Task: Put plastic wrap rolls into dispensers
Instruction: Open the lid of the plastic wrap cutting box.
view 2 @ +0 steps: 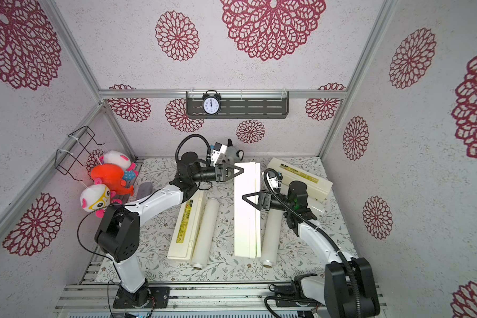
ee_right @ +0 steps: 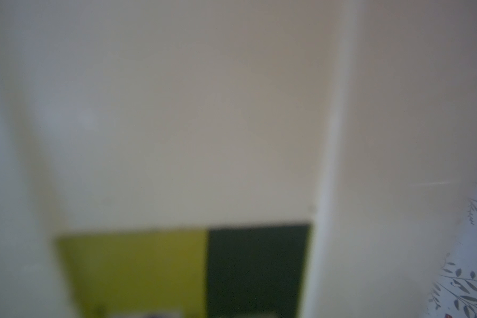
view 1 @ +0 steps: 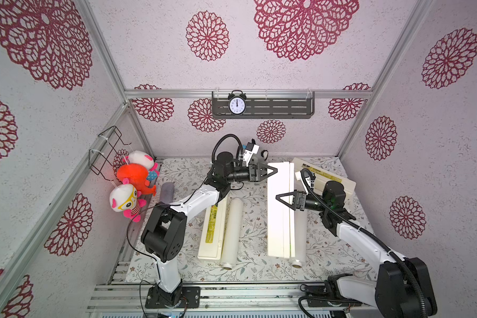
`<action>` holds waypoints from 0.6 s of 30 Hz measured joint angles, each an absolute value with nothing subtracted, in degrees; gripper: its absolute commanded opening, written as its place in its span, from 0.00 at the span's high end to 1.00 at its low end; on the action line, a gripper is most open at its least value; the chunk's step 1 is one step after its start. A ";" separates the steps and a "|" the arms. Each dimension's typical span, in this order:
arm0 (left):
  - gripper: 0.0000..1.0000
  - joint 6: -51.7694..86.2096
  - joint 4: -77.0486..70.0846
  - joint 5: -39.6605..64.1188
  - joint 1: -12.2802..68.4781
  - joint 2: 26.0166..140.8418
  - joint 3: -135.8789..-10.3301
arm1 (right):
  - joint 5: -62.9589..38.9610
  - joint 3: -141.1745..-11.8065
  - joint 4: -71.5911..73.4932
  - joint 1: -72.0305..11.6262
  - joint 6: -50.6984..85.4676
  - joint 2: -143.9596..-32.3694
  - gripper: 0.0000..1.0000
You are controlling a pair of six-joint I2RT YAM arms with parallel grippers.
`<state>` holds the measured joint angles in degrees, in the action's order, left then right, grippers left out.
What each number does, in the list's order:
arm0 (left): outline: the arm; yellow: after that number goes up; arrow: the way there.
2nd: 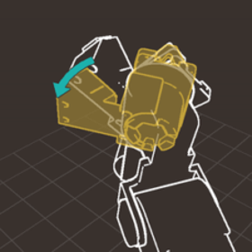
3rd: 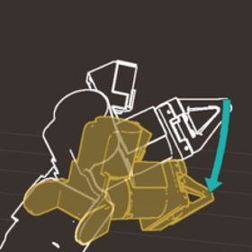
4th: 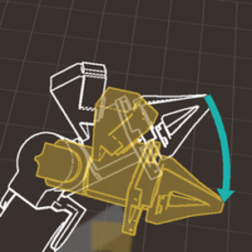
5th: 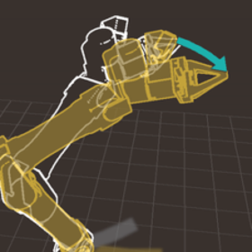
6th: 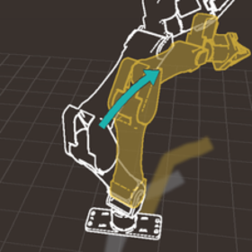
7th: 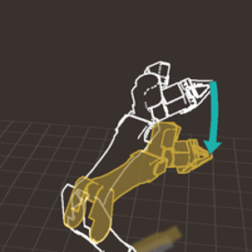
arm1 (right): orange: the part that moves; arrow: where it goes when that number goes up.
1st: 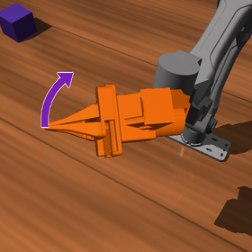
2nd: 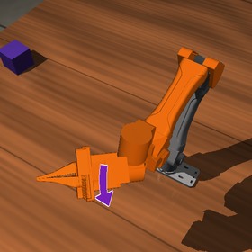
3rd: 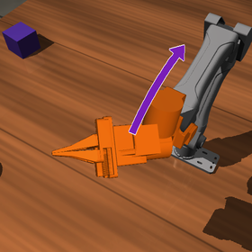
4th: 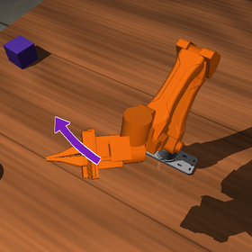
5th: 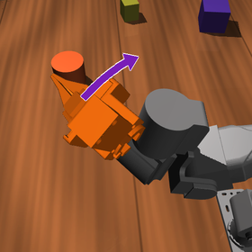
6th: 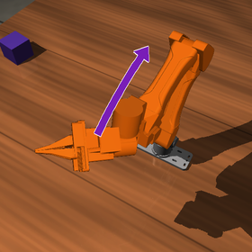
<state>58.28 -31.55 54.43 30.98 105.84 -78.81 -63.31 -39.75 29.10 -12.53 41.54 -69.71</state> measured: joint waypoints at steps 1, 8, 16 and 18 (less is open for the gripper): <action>0.02 58.06 -31.27 54.68 31.09 105.89 -78.89 | -63.35 -39.75 29.08 -12.53 41.54 -69.71 0.38; 0.02 58.33 -31.18 56.14 32.01 106.43 -79.15 | -63.92 -39.75 29.34 -12.69 41.58 -69.69 0.38; 0.14 58.41 -31.44 55.86 32.27 106.52 -79.13 | -63.75 -39.75 29.45 -12.82 41.34 -69.69 0.33; 0.22 58.22 -31.88 55.75 32.23 106.52 -78.98 | -63.75 -39.75 29.45 -12.82 41.17 -69.69 0.29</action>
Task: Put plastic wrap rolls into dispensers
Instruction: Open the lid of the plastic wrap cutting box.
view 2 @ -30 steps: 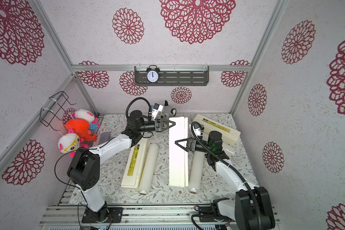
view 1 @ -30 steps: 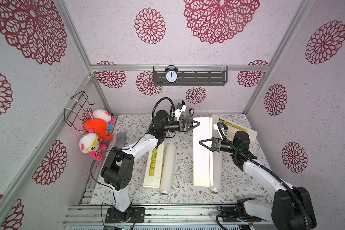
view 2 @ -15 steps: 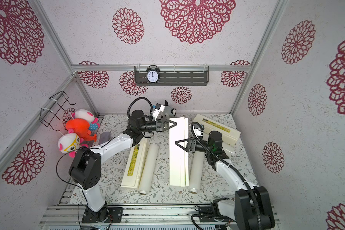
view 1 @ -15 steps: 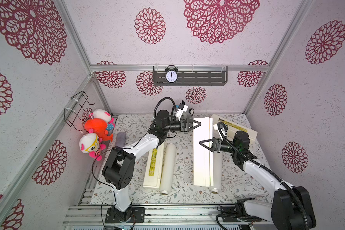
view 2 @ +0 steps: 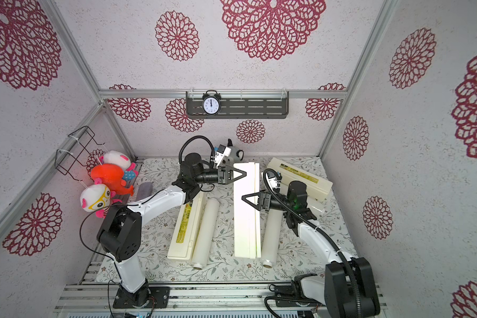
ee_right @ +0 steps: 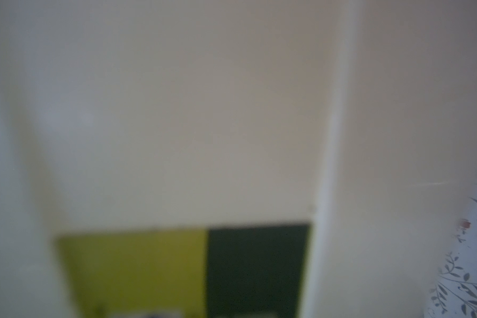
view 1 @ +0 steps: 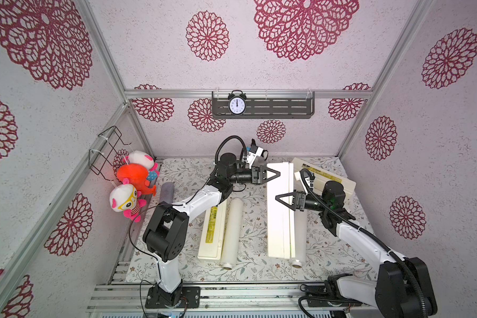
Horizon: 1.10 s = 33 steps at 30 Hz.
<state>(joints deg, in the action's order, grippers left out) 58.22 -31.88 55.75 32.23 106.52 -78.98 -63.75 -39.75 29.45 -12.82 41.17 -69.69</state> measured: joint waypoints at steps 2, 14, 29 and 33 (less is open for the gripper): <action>0.26 58.74 -32.80 55.83 32.16 106.52 -78.65 | -63.70 -39.75 29.45 -12.82 40.99 -69.69 0.23; 0.34 65.19 -44.34 58.06 31.07 107.26 -76.82 | -63.20 -37.85 34.54 -12.86 44.29 -66.98 0.20; 0.37 68.93 -45.71 56.77 26.39 107.87 -73.10 | -61.82 -35.44 45.65 -11.68 53.82 -70.00 0.35; 0.37 66.57 -42.52 54.92 24.47 107.57 -73.10 | -58.35 -37.23 36.03 -11.57 48.49 -67.40 0.35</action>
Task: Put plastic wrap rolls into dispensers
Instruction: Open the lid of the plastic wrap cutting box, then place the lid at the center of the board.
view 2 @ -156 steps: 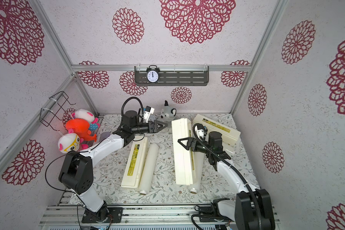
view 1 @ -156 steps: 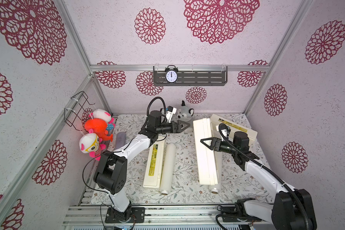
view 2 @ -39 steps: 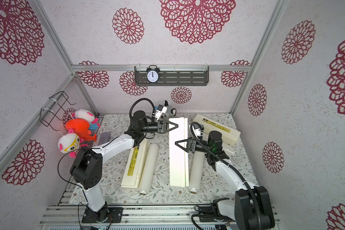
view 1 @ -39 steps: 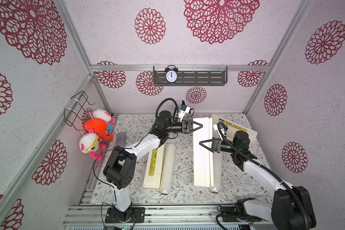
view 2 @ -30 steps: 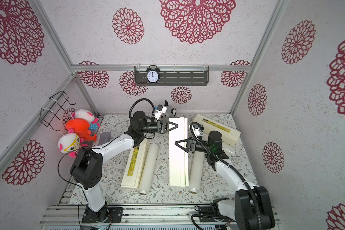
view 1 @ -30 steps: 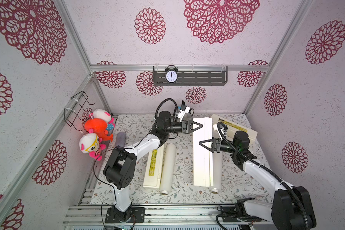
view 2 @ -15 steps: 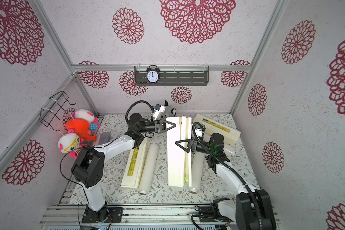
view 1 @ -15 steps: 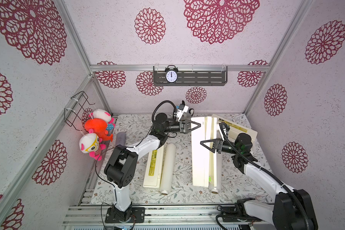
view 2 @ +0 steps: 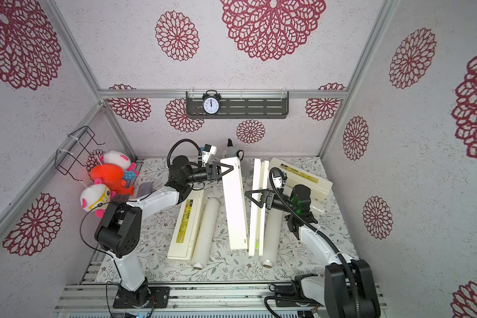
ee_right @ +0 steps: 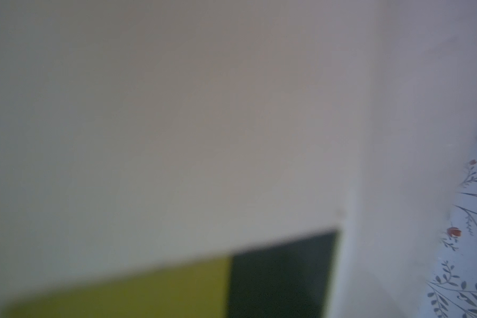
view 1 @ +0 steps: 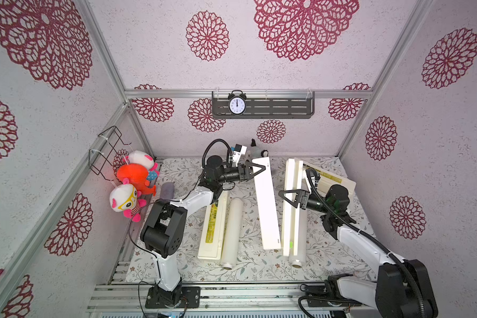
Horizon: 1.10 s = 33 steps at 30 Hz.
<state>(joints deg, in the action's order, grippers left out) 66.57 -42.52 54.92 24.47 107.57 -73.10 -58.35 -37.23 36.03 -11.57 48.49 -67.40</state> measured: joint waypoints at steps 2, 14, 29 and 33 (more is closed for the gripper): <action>0.37 66.08 -41.56 54.46 23.79 107.57 -73.10 | -55.44 -38.89 29.67 -11.57 44.69 -66.06 0.36; 0.35 60.95 -30.74 53.63 22.70 107.57 -74.56 | -19.18 -53.49 -17.10 -11.42 24.21 -63.94 0.36; 0.35 60.49 -29.67 54.72 19.90 108.27 -74.96 | 1.67 -53.56 -37.67 -7.16 21.17 -66.17 0.36; 0.35 62.30 -31.70 55.66 17.58 108.79 -74.94 | 0.38 -54.94 -36.99 -10.15 22.70 -69.91 0.36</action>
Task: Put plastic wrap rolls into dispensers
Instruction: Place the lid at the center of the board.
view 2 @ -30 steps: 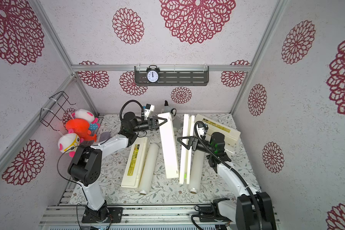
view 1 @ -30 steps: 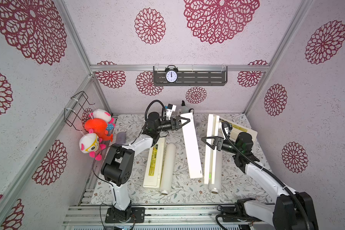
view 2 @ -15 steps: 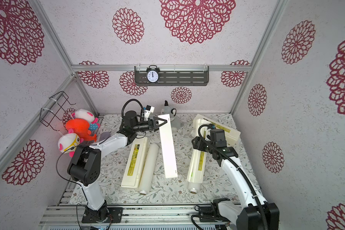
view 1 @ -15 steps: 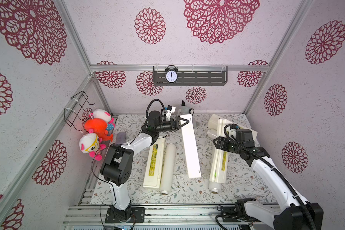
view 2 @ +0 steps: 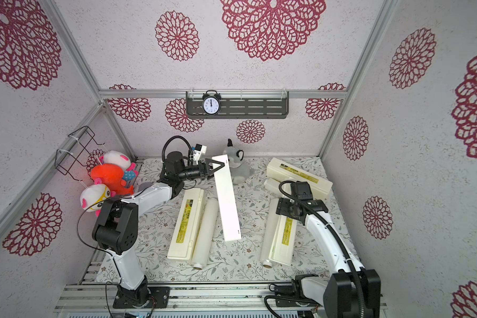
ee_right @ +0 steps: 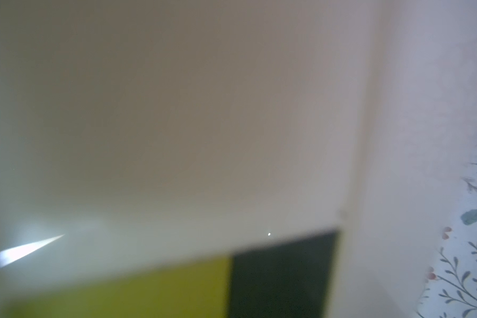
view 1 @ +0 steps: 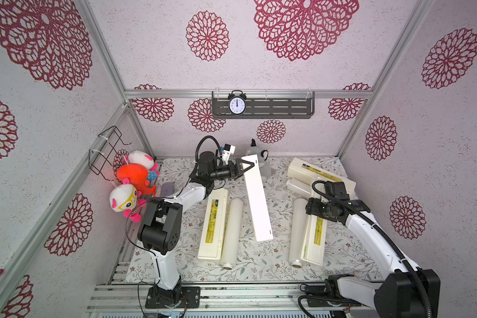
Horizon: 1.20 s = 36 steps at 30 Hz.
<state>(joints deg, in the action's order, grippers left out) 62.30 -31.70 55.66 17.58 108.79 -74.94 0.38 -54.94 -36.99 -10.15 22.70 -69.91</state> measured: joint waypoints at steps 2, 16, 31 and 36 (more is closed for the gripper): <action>0.35 64.64 -35.16 56.60 16.32 109.14 -74.70 | -0.32 -56.80 -35.86 -12.97 23.64 -72.69 0.36; 0.34 71.18 -44.42 59.46 8.32 107.26 -70.35 | 0.05 -70.26 -26.50 -25.30 30.72 -98.70 0.36; 0.34 71.18 -44.64 59.70 7.07 106.41 -69.54 | 9.37 -72.51 -28.80 -28.77 31.38 -110.04 0.12; 0.34 70.70 -43.64 59.66 7.07 106.41 -69.36 | 8.93 -72.60 -28.56 -29.06 30.00 -110.04 0.01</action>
